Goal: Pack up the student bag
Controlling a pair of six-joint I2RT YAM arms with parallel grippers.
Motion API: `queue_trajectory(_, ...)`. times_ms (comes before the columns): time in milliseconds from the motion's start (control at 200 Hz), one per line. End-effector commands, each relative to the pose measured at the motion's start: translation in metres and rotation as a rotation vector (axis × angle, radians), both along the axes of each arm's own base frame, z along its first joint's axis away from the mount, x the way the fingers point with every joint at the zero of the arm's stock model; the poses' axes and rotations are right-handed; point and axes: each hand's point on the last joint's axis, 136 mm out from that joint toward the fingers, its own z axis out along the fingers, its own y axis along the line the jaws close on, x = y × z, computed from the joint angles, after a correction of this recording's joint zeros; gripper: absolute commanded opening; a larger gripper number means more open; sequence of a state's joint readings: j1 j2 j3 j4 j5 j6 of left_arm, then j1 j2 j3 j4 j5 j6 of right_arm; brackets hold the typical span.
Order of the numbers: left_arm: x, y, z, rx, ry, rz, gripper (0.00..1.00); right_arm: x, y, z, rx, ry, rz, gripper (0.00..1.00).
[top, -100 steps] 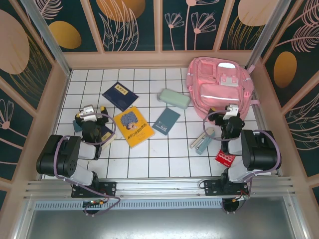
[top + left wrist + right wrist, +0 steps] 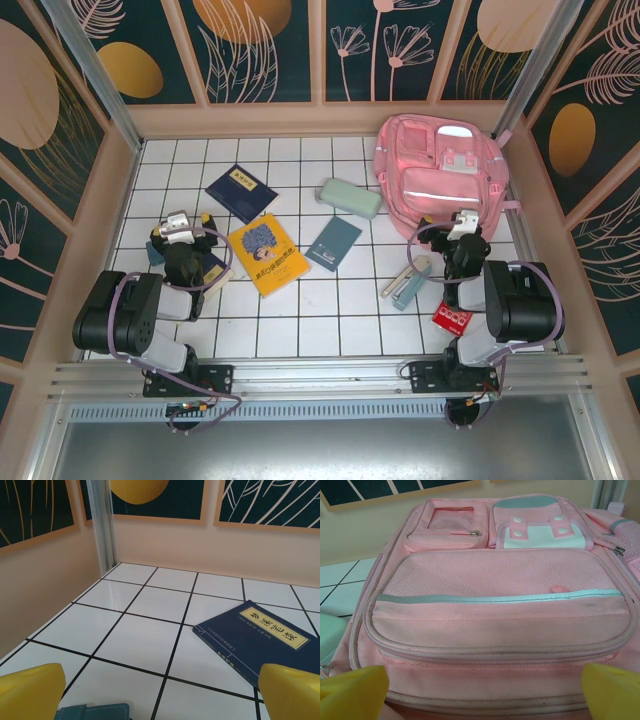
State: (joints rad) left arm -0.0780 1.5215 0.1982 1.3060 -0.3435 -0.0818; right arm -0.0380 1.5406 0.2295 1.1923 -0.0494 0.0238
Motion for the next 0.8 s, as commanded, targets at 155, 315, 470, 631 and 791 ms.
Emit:
queue_trajectory(155, 0.002, 0.001, 0.01, 0.005, -0.038, -0.006, 0.99, 0.005, -0.002, 0.014, -0.014, -0.05, -0.006, 0.99)
queue_trajectory(315, 0.004, -0.001, 0.009, 0.004, -0.033, -0.011, 0.99, 0.005, -0.002, 0.015, -0.012, -0.052, -0.006, 0.99)
queue_trajectory(470, 0.003, -0.001, 0.009, 0.003, -0.034, -0.013, 0.99, 0.005, -0.002, 0.014, -0.013, -0.051, -0.005, 0.99)
queue_trajectory(631, 0.009, 0.011, 0.027, -0.004, -0.014, 0.061, 0.99, 0.005, -0.011, 0.019, -0.016, -0.058, -0.078, 0.99)
queue_trajectory(791, 0.014, 0.028, 0.079, -0.103, -0.009, 0.188, 0.99, 0.005, -0.019, 0.048, -0.001, -0.047, -0.139, 0.99)
